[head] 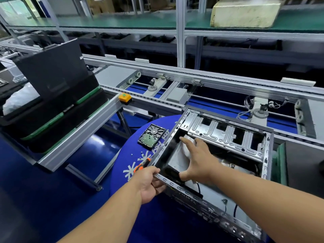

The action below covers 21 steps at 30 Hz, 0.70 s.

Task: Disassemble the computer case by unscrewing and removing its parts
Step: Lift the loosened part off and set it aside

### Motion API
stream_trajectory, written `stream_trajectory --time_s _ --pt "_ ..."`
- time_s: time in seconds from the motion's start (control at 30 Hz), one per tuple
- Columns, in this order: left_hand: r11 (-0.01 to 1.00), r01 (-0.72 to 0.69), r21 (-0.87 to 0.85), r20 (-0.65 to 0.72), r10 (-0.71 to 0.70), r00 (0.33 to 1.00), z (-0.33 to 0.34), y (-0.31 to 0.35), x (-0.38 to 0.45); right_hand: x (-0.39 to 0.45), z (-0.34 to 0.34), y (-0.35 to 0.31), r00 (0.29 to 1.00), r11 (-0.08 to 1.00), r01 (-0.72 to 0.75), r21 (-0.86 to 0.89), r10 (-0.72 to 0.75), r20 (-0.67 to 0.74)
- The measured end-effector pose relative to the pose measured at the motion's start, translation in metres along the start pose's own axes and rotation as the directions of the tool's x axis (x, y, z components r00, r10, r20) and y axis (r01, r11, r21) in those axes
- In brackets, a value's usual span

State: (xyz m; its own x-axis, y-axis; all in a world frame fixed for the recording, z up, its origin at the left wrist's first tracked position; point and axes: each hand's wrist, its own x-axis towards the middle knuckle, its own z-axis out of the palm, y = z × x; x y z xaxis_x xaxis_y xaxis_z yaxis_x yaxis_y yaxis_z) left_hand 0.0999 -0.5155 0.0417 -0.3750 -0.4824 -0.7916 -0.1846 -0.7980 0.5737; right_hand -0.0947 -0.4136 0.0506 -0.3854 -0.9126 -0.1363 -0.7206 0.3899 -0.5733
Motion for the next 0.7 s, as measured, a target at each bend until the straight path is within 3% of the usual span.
stream_trajectory --time_s 0.4,0.47,0.57,0.7 --pt "0.99 0.058 0.129 0.193 -0.083 0.978 -0.053 0.016 -0.018 -0.011 -0.086 -0.081 0.998 0.996 0.066 -0.066 -0.067 -0.009" --pt "0.982 0.023 0.186 0.112 -0.045 0.993 -0.068 0.023 -0.018 -0.016 -0.107 -0.094 0.996 0.993 0.081 -0.085 -0.083 -0.021" --pt "0.951 -0.067 0.303 -0.153 0.118 0.981 -0.084 0.027 -0.007 -0.03 -0.144 -0.116 0.995 0.991 0.098 -0.088 -0.099 -0.015" --pt "0.909 -0.182 0.374 -0.215 0.276 0.937 -0.102 0.028 0.02 -0.055 -0.187 -0.155 0.992 0.991 0.115 -0.069 -0.117 -0.037"
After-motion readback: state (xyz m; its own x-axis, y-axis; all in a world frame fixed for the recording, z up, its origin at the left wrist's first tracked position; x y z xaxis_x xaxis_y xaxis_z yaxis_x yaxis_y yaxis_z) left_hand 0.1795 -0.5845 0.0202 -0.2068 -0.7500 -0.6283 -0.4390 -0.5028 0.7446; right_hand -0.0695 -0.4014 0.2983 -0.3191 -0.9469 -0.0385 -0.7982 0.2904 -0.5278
